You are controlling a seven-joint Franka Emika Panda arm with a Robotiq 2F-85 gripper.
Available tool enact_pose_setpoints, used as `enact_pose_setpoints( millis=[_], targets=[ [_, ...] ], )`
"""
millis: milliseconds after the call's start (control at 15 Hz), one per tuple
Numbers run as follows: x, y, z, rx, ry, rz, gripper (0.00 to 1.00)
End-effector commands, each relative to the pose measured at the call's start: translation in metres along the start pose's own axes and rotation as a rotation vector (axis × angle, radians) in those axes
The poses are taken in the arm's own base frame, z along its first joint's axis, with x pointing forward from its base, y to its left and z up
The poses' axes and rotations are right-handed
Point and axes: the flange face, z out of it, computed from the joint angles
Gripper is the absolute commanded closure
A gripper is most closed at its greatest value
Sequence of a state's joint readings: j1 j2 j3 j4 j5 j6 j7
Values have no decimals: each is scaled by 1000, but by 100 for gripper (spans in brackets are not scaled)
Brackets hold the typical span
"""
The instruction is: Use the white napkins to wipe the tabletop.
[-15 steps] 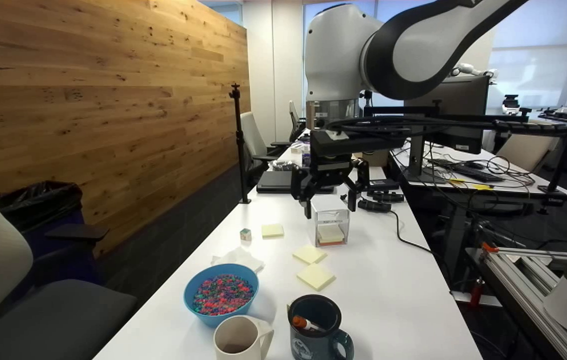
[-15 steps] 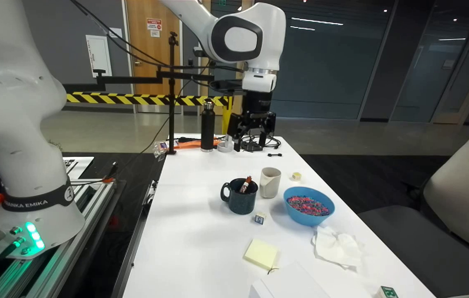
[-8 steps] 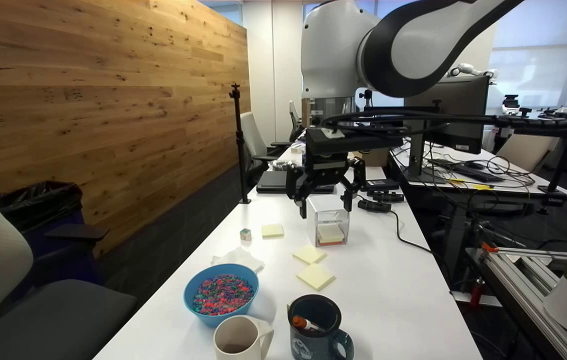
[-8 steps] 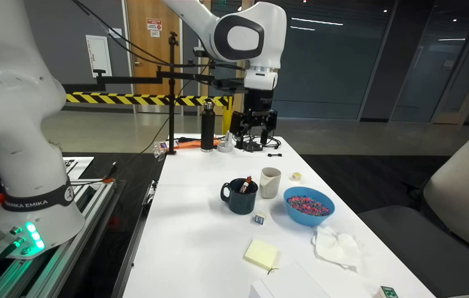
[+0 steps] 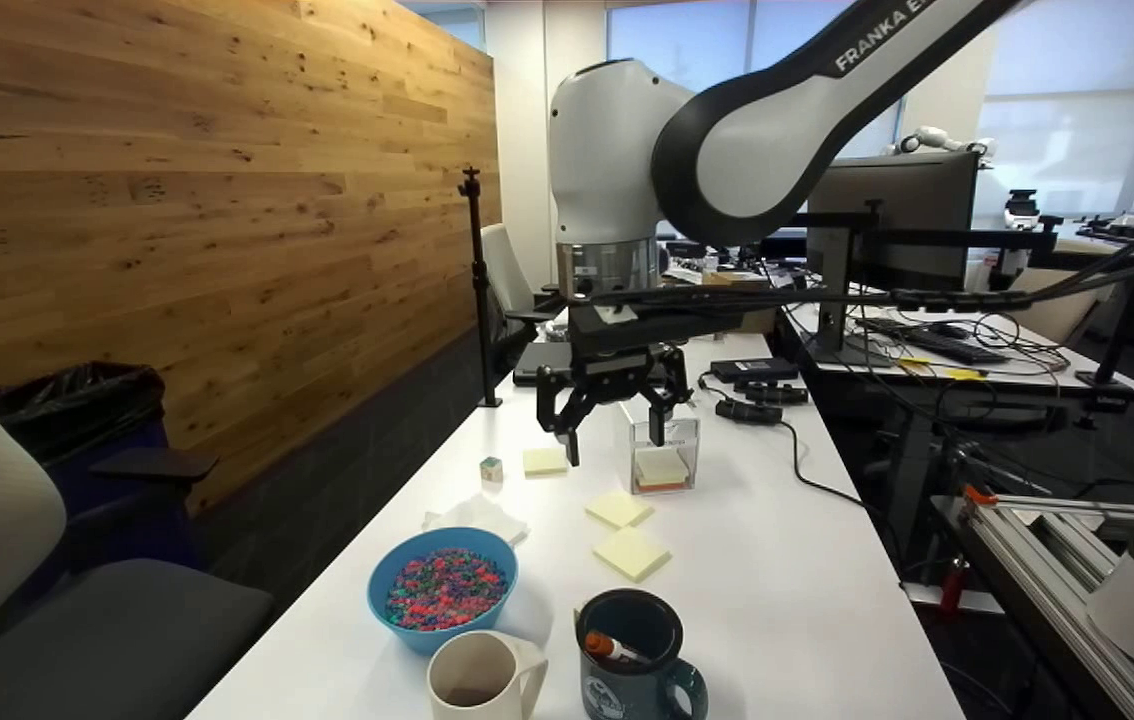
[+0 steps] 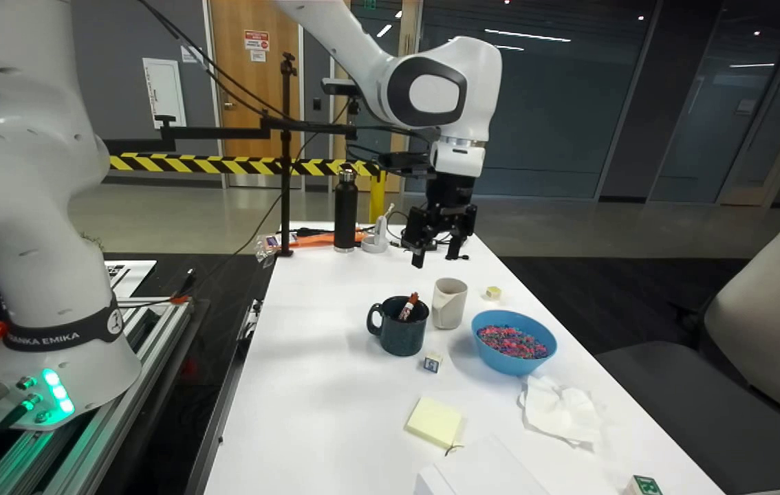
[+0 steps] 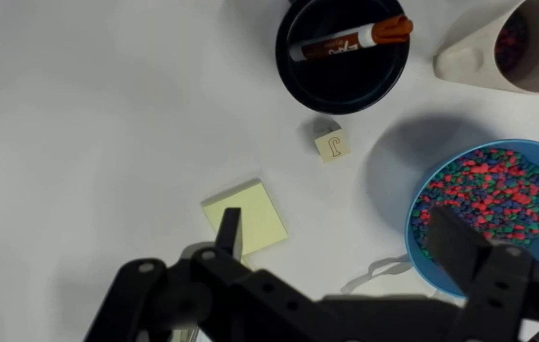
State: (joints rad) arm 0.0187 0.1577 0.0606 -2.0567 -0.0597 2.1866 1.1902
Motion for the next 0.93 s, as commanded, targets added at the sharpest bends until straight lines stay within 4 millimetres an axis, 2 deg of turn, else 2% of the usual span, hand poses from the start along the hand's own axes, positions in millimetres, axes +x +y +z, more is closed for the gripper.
enact_pose_setpoints(
  millis=[0, 333, 600, 867],
  targets=[
    [30, -30, 4, 3, 7, -18, 0],
    [60, -51, 8, 20, 11, -15, 0],
    [79, -60, 11, 32, 27, -4, 0],
    [118, -67, 20, 30, 45, 73, 0]
  ],
)
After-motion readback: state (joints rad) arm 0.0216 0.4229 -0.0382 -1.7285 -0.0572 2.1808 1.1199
